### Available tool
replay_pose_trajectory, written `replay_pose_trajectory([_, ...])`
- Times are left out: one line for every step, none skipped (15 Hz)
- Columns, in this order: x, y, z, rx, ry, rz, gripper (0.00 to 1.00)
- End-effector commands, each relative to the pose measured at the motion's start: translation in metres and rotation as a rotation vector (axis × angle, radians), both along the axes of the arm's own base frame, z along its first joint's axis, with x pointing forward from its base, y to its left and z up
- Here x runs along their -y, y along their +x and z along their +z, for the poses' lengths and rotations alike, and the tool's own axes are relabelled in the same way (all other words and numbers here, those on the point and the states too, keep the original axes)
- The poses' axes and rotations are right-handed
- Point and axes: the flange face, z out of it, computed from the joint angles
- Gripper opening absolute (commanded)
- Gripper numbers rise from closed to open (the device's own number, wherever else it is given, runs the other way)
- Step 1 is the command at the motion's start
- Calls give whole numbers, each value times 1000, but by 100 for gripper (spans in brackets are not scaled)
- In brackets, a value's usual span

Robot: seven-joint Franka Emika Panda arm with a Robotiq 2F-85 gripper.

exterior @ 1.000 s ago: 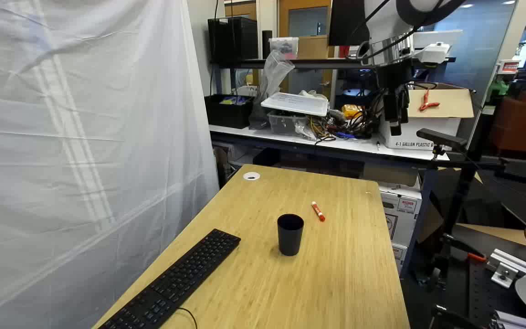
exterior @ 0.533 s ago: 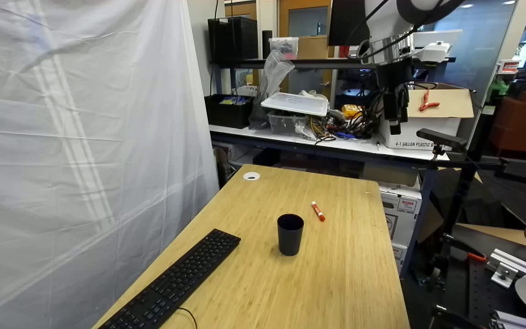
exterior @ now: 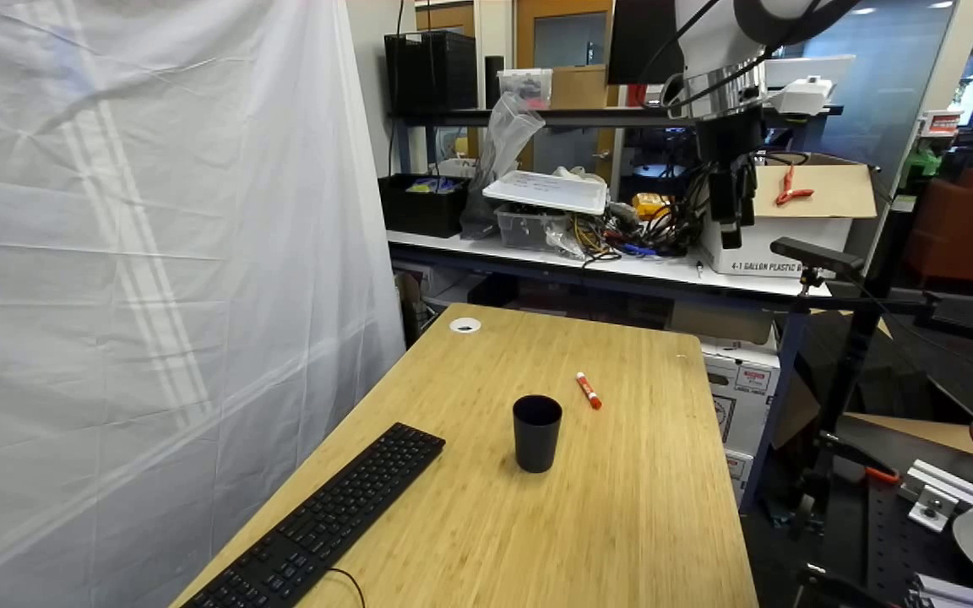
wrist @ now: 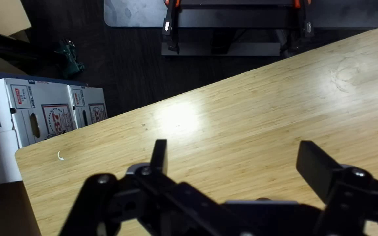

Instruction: Put the marker in the cup

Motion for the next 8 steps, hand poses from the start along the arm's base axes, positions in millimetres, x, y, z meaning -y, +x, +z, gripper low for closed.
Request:
replay_pose_trajectory([-1,5,-3,-10,0,-9,100])
replay_pose_trajectory([0,13,-12,-24,7,-23,100])
replay_pose_trajectory([2,21,-23,-45,9,-43,100])
replay_pose_trajectory([5,29,-36,-65,13,-74,100])
replay_pose_trajectory([7,38,-51,-83,13,-109,100])
replay_pose_trajectory([7,48,-65,-95,11,-139,100])
replay_pose_trajectory([8,58,-79,-105,15,-166,100])
replay_pose_trajectory([9,68,-92,-112,19,-201,100])
